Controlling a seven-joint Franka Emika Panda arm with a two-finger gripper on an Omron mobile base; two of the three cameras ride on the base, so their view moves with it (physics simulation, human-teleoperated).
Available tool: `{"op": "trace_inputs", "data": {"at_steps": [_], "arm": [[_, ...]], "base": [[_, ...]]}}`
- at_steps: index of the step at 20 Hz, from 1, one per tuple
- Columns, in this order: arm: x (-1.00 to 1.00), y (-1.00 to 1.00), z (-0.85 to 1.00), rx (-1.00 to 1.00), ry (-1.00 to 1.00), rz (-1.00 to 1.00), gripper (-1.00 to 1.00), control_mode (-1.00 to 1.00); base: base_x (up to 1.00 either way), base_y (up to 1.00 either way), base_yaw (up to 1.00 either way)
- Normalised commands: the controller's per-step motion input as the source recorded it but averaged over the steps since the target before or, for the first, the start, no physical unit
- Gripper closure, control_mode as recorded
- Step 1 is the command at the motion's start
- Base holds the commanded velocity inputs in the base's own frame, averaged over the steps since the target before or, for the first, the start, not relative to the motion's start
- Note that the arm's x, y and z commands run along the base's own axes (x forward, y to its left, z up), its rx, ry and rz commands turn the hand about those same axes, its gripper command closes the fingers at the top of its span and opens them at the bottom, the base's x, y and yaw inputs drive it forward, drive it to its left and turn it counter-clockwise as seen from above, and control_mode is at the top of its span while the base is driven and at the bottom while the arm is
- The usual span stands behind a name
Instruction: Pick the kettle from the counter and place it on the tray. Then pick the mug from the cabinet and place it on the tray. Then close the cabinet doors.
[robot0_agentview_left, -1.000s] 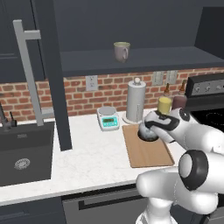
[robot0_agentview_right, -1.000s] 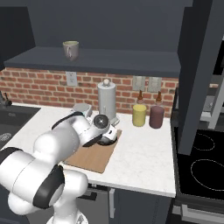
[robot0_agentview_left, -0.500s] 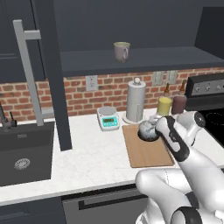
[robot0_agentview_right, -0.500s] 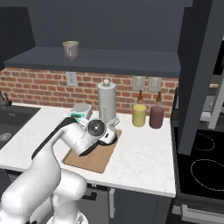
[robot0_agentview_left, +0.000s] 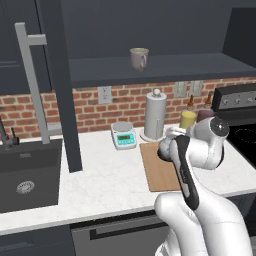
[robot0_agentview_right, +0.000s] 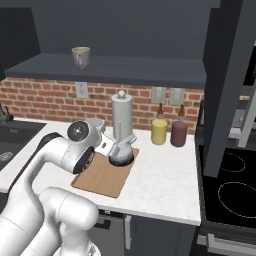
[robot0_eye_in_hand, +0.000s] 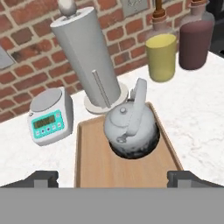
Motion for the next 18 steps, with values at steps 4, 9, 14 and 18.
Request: {"op": "trace_inputs", "data": {"at_steps": [4, 9, 14, 18], "arm": [[-0.01, 0.0, 0.0, -0.03, 0.0, 0.0, -1.0, -1.0], [-0.38, 0.0, 0.25, 0.0, 0.0, 0.04, -1.0, -1.0], [-0.6, 0.04, 0.91, 0.0, 0.0, 0.0, -1.0, -1.0], [-0.7, 0.1, 1.0, 0.0, 0.0, 0.0, -1.0, -1.0]], "base": [[0.0, 0.0, 0.0], [0.0, 0.0, 0.0], [0.0, 0.0, 0.0], [0.0, 0.0, 0.0]]}}
